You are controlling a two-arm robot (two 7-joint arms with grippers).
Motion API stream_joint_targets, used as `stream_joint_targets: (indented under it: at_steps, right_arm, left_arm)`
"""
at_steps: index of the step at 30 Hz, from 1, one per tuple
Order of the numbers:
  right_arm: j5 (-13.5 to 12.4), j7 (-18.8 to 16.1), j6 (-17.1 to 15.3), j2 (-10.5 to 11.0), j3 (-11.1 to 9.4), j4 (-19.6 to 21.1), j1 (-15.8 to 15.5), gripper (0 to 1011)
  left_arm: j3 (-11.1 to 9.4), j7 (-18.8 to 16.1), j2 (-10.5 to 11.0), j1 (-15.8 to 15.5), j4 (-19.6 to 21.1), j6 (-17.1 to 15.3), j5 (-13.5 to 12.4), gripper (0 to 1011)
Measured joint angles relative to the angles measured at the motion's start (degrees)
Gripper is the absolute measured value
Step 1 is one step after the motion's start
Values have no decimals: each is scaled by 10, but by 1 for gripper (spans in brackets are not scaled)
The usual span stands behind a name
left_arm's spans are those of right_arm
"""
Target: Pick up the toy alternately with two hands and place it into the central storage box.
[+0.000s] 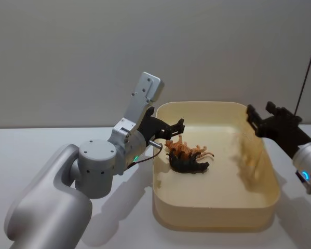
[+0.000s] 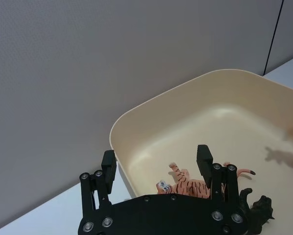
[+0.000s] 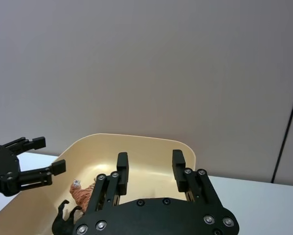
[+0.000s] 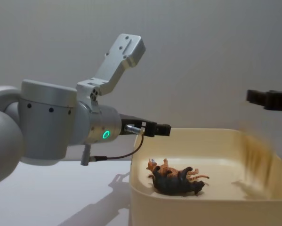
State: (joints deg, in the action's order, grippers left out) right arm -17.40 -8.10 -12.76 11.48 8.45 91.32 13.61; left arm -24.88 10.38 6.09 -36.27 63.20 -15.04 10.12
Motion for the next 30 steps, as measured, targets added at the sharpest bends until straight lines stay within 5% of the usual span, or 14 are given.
stream_joint_targets:
  at_steps: [17,30]
  right_arm:
    - [6,-7,-8,-11,8,-10,19,1000]
    - [-7,1,1,-3,-1,1,10,1001]
  left_arm:
    - [0,0,0,0,0,0,0,1002]
    - [0,0,0,0,0,0,0,1002]
